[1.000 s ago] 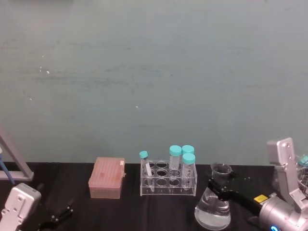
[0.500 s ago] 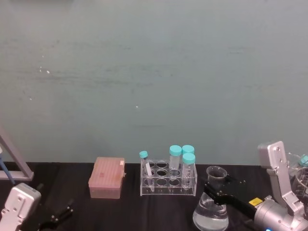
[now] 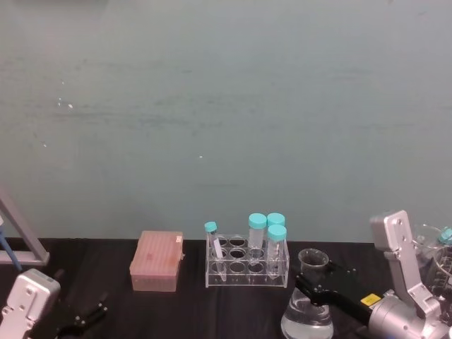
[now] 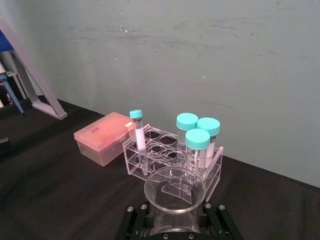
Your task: Pick up the beaker with the right gripper, shake it three times, and then put it down.
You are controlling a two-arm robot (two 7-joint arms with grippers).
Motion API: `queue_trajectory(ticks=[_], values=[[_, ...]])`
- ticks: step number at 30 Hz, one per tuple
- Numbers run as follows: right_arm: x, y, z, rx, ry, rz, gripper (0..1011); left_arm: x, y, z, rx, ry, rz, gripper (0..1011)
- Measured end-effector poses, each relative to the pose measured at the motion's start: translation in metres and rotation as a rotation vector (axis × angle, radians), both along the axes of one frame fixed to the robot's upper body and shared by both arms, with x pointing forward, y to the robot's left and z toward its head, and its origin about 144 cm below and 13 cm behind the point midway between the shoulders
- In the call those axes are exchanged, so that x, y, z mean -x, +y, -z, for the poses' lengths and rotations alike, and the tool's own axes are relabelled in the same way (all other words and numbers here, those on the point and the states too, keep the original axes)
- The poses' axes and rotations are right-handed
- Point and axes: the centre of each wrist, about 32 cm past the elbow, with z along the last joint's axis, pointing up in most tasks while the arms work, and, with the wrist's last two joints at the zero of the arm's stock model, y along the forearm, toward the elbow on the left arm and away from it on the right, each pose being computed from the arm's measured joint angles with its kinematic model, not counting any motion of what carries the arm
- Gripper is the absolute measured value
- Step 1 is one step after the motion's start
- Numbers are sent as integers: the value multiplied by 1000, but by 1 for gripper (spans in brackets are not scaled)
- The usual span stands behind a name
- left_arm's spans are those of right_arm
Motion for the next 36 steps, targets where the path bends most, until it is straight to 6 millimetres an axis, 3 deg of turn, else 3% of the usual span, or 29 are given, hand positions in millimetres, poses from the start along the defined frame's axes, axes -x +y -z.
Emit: queue_trajectory(ticks=[36], values=[[1, 4, 3, 2, 17, -20, 450, 0, 0, 0, 0, 0, 0, 1000]])
